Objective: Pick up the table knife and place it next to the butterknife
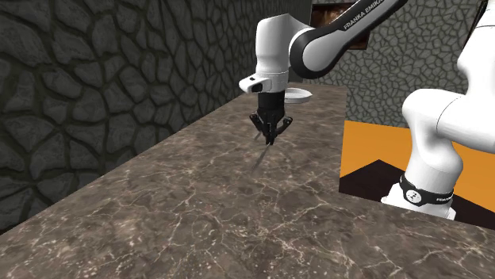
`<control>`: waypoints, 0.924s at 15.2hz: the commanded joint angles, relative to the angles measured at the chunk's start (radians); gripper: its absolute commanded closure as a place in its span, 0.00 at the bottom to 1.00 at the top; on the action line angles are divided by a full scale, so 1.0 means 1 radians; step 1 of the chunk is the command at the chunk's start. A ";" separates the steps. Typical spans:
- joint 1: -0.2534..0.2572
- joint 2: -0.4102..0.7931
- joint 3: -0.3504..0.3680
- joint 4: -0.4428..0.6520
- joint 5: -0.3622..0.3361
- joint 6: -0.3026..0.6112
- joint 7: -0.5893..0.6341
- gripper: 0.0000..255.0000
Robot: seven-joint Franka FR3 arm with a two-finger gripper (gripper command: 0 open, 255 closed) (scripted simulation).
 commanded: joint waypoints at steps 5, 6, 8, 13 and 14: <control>0.000 0.009 -0.003 -0.009 0.002 0.018 -0.002 1.00; 0.000 0.009 -0.003 -0.009 0.002 0.018 -0.002 1.00; 0.000 0.009 -0.003 -0.009 0.002 0.018 -0.002 1.00; 0.000 0.009 -0.003 -0.009 0.002 0.018 -0.002 0.00; 0.000 0.009 -0.003 -0.009 0.002 0.018 -0.002 0.00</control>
